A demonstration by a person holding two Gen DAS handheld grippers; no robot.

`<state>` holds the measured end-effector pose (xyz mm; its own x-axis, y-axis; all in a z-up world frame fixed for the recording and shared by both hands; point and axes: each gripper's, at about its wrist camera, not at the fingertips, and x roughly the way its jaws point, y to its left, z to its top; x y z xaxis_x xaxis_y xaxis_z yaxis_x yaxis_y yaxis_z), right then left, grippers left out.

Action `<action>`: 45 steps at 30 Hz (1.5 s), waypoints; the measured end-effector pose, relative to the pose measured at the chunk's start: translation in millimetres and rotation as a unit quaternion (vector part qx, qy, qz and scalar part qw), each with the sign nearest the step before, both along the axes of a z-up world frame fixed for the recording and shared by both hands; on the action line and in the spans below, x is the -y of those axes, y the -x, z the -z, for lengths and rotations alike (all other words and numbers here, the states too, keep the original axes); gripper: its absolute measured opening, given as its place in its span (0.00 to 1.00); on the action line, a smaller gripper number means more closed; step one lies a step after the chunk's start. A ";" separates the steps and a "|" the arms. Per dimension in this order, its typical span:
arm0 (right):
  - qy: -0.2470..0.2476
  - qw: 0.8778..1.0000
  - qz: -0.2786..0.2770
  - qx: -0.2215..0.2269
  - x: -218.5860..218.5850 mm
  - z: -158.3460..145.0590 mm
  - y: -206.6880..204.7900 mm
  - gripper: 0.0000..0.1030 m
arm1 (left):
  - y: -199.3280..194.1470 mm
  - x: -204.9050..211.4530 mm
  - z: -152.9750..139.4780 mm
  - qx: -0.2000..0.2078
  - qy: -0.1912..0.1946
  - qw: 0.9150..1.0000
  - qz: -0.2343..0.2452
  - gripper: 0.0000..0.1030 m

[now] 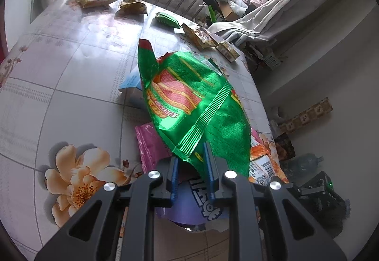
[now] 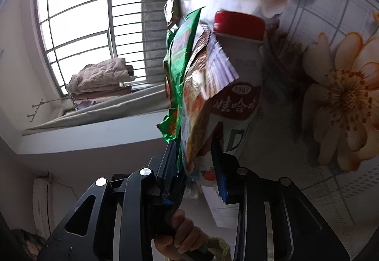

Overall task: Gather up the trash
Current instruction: 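Lift and carry green bag with left tool while right tool carries orange packet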

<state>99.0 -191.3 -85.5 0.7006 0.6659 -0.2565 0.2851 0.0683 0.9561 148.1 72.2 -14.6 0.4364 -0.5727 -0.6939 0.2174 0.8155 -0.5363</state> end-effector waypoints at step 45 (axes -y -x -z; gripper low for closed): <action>0.064 0.970 0.139 0.191 126.9 -93.6 38.5 0.01 | 43.4 19.7 -175.0 0.226 0.062 0.972 0.014 0.03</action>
